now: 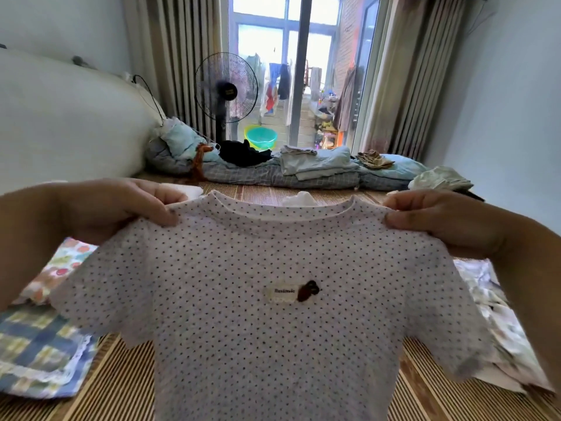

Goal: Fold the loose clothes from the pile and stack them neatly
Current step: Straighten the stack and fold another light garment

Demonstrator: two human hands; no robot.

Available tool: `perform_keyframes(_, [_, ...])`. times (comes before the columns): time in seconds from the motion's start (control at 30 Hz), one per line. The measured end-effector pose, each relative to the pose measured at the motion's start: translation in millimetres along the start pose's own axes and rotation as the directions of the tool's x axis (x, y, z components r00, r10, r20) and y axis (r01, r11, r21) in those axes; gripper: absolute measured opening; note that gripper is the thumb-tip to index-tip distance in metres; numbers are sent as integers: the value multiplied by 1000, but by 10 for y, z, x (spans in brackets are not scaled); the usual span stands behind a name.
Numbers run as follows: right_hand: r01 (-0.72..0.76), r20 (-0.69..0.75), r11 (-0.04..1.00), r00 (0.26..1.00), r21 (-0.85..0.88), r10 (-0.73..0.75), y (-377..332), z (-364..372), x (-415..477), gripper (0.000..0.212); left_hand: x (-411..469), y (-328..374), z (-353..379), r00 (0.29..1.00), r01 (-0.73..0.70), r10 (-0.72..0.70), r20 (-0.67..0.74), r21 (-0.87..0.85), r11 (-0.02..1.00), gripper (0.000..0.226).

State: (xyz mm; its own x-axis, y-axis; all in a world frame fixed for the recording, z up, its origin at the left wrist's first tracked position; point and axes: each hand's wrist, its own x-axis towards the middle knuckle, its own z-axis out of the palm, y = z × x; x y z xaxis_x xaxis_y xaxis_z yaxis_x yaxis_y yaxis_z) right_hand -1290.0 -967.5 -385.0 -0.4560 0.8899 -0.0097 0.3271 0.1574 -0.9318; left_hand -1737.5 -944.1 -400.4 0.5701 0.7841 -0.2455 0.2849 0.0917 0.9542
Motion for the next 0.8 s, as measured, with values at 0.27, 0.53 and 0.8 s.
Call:
perform_keyframes(0.27, [-314, -169, 796, 949, -518, 265, 1014, 26, 1011, 11, 1060, -738, 223, 878, 404, -208, -432, 435, 805, 21])
perform_keyframes(0.53, [-361, -235, 640, 932, -678, 277, 2350, 328, 1876, 8, 2063, -1925, 333, 722, 580, -94, -686, 524, 624, 19])
perform_keyframes(0.8, [-448, -305, 600, 893, -663, 330, 2951, 338, 2218, 30, 2413, -2354, 139, 699, 592, -154, -698, 444, 673, 36])
